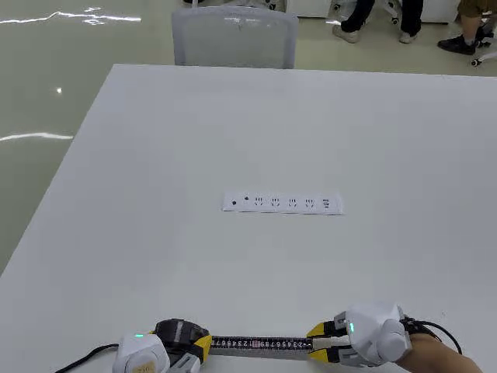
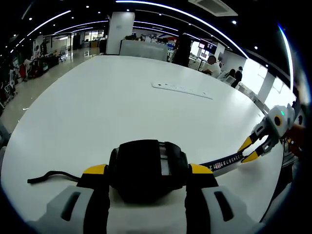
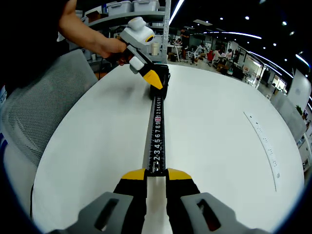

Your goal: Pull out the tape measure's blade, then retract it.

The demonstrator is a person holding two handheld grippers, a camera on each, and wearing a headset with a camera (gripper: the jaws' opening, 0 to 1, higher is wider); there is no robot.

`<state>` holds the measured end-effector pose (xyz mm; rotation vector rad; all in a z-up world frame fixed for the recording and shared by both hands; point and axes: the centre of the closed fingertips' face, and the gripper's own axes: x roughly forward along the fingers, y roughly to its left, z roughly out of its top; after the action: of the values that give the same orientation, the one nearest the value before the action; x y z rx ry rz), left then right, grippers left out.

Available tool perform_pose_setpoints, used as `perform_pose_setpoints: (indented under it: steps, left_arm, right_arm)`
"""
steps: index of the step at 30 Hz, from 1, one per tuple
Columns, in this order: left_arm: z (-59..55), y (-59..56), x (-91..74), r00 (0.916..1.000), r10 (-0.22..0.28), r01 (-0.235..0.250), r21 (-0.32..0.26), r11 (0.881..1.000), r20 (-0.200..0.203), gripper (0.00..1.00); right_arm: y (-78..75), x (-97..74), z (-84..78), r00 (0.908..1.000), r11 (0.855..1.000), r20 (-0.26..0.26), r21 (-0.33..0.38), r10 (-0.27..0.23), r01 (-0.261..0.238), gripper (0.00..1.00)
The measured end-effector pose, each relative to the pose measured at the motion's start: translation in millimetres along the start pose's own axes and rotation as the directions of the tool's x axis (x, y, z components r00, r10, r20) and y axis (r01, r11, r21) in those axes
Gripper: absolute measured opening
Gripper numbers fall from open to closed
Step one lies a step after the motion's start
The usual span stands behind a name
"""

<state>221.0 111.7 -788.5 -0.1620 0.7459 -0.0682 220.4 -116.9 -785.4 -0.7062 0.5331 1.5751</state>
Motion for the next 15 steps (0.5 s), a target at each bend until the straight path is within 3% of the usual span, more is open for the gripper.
perform_pose_setpoints:
  steps: [15]
  left_arm:
    - [1.8, -0.5, -1.3, 1.0, -0.006, 0.006, 0.0, 1.0, -0.003, 0.58]
  right_arm:
    - [-0.8, 10.2, 8.0, 0.9999, 1.0, 0.011, -0.008, 0.004, -0.004, 0.13]
